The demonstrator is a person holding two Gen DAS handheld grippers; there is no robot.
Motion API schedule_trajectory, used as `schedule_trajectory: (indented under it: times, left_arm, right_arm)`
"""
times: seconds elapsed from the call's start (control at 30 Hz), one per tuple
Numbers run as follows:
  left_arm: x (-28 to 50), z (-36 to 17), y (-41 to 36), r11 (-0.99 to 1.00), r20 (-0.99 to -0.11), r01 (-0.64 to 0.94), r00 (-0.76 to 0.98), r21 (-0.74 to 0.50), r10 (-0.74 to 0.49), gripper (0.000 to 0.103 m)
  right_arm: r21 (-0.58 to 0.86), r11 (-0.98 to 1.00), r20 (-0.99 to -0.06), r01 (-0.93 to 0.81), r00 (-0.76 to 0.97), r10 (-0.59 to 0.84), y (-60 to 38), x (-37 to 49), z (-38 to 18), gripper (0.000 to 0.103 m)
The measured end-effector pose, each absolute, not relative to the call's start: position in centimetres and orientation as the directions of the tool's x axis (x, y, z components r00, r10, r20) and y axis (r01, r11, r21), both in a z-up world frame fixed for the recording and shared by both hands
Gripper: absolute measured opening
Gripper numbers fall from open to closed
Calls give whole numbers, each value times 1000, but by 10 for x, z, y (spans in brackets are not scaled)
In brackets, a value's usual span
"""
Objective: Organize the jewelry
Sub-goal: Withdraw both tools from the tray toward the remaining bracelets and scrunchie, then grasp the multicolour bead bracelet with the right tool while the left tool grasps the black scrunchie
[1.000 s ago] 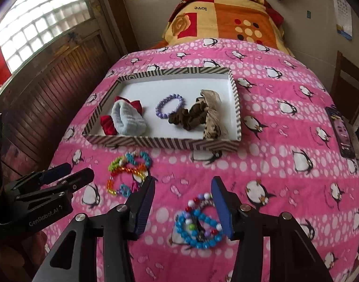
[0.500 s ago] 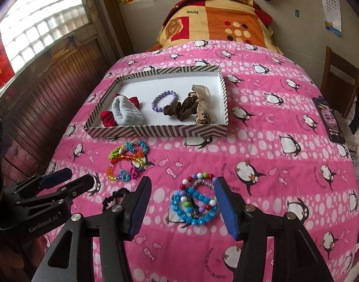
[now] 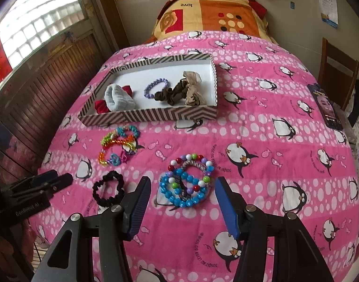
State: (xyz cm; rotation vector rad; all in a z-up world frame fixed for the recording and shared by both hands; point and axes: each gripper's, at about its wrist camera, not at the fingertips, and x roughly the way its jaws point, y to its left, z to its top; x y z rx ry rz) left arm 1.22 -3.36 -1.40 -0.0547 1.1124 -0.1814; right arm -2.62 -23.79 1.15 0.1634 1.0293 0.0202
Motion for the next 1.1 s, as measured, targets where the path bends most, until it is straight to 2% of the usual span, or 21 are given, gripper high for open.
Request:
schedule_trajectory:
  times: [0.5,0.57,0.73,1.1]
  left_arm:
    - [5,-43,-39,971,-916,178,340,-161,-214,59]
    - [7,-47,-40,972,-918,174,336,-159,-210,59]
    - [12,-48,-41,969,-915,167,332,-182,-229,59]
    - [27,-61,-58,965,-920,179,311,-192,-240,59]
  right_arm:
    - [123,988,-873,95,483,62,-265,-40,-11,54]
    - [122,988,-876,91,478,64,-266,-37,-15,48]
    - [142,986,-884,90,460,85,-270,-18,-27,40]
    - [202,977,-905,74,396,157,-276,22,-56,31]
